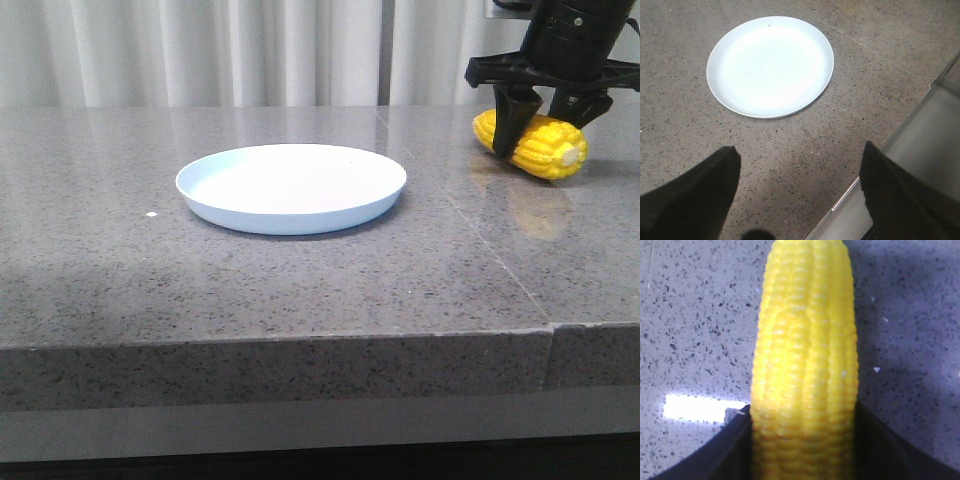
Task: Place corn on plate with both arms
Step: 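Lift the corn and carry it with the right gripper over the plate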
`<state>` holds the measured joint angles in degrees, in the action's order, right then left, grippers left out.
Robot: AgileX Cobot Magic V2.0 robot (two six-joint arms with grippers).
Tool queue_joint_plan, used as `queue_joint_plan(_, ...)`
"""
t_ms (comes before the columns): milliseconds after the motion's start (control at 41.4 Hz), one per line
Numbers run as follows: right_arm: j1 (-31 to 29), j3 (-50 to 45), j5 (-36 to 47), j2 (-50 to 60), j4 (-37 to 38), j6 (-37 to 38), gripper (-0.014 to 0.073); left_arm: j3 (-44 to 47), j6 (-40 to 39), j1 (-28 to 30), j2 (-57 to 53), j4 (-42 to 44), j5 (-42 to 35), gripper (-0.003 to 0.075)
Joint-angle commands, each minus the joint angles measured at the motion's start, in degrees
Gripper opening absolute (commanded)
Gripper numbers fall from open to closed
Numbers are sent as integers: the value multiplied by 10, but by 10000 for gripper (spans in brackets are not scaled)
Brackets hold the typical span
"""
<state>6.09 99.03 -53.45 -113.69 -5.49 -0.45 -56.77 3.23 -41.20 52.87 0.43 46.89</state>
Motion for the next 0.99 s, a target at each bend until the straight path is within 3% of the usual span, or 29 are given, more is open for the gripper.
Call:
queue_joint_plan(0,2,20,13,55,-1,-2,227,-16,-6,-4,-7,0,-37,494)
queue_joint_plan(169,36,20,9,105,-1,-9,227,-16,-6,-4,-7,0,-37,494)
queue_joint_plan(605,203,14,-9,153,-1,-3,227,-16,-6,-4,-7,0,-37,494)
queue_joint_plan(967,267,-47,114,110,-1,178,227,-16,-6,-4,-7,0,-37,494)
